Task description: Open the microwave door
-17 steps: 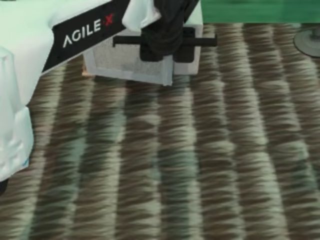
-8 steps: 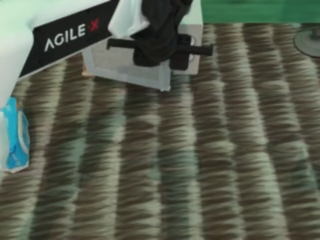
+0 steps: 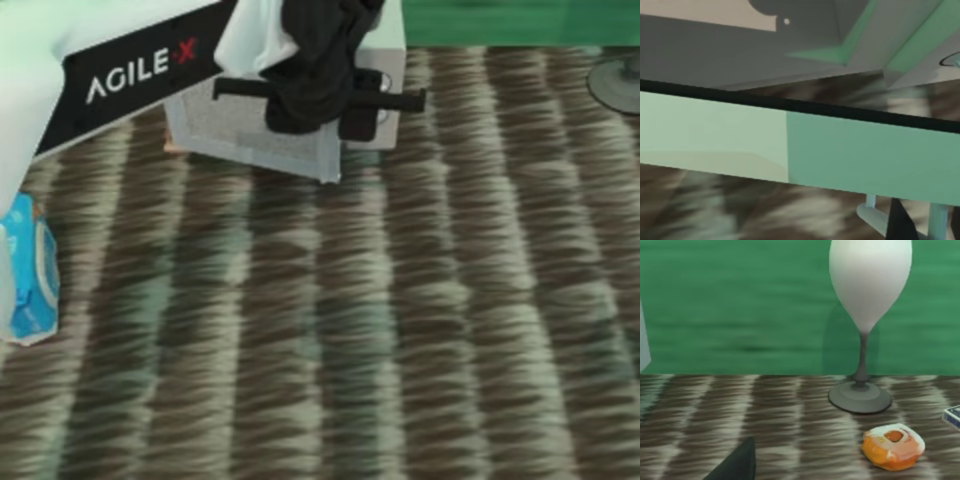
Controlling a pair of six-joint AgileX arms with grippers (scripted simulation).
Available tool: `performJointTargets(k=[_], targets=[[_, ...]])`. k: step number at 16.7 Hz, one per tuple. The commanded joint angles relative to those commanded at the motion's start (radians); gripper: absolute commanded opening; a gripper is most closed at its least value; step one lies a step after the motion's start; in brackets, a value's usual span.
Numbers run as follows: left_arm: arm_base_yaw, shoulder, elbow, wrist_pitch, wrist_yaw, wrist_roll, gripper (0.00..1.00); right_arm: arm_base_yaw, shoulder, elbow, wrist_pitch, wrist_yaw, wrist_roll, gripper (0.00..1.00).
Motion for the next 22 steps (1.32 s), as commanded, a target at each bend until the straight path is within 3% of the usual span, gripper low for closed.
performJointTargets(k=[17, 22], targets=[[0.0, 0.0, 0.0, 0.0, 0.0, 0.0, 0.0, 0.0, 0.0, 0.0, 0.0, 0.0, 0.0, 1.0], [0.0, -0.038, -0.057, 0.03, 0.028, 0.041, 0.0, 0.0, 0.0, 0.0, 0.0, 0.0, 0.0, 1.0]])
